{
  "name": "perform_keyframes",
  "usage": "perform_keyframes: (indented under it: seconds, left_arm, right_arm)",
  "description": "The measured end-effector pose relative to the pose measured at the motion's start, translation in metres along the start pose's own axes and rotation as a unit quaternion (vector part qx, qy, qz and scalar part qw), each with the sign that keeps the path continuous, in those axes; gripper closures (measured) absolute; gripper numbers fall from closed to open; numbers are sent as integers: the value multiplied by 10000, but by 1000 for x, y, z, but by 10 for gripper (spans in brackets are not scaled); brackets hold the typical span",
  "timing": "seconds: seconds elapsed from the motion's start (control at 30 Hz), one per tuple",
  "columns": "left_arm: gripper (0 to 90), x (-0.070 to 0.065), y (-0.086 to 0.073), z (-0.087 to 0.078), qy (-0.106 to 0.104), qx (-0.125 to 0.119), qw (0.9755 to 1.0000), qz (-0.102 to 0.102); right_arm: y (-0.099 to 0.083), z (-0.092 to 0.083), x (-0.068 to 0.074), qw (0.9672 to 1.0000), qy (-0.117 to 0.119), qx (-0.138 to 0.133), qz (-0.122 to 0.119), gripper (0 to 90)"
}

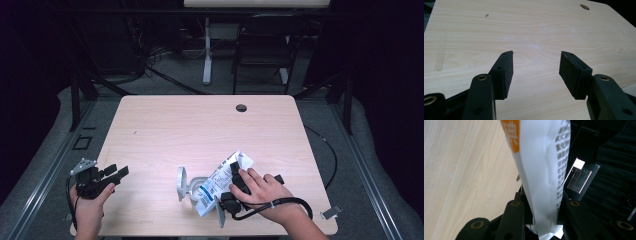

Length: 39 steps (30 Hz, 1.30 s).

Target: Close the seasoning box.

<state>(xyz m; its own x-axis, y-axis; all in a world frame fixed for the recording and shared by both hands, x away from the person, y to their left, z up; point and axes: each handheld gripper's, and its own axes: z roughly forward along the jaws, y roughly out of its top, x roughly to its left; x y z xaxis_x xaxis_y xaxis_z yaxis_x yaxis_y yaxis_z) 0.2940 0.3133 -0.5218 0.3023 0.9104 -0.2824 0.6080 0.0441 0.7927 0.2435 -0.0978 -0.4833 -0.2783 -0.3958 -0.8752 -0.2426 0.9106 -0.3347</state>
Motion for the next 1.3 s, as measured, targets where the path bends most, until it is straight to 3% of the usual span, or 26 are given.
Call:
perform_keyframes:
  seconds: [1.3]
  left_arm:
    - [456, 1, 0, 0, -8, 0, 10000, -15]
  right_arm:
    - [1, 0, -1, 9998, -157, -7, -144, 767]
